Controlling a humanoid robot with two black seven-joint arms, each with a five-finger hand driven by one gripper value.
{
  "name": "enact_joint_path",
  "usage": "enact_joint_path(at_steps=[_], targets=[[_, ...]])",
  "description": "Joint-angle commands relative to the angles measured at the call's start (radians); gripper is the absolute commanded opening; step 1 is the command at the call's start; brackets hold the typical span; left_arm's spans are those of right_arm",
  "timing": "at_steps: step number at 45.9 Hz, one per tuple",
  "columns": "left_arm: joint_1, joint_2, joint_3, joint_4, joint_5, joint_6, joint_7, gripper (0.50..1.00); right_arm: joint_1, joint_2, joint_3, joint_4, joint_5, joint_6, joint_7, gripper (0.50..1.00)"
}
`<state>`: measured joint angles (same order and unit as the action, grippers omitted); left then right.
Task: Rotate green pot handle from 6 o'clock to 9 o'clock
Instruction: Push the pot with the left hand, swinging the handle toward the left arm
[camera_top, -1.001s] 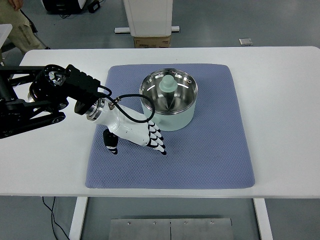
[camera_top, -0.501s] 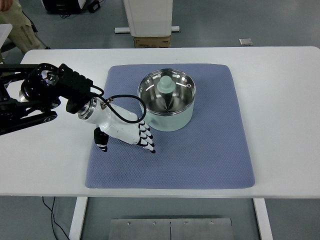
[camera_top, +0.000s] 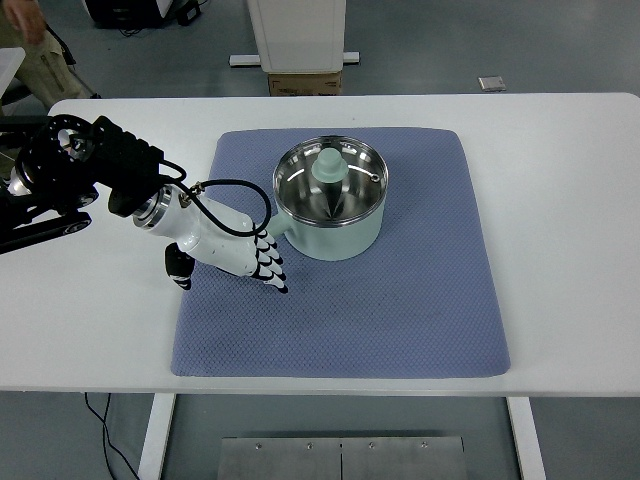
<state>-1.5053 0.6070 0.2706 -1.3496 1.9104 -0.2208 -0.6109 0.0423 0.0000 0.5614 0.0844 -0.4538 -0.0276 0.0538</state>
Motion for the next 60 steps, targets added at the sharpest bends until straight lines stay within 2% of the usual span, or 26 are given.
enact_joint_path(at_steps=[1, 22, 60], targets=[[-0.007, 0.002, 0.001, 0.001, 0.01, 0.0, 0.0, 1.0, 0.001, 0.0, -0.002, 0.0, 0.0, 0.0, 0.0, 1.0], [-0.023, 0.023, 0.022, 0.007, 0.07, 0.003, 0.0, 1.0, 0.001, 0.0, 0.0, 0.0, 0.0, 0.0, 0.0, 1.0], [-0.026, 0.022, 0.058, 0.13, 0.088, 0.049, 0.0, 1.0, 0.001, 0.0, -0.002, 0.0, 0.0, 0.0, 0.0, 1.0]])
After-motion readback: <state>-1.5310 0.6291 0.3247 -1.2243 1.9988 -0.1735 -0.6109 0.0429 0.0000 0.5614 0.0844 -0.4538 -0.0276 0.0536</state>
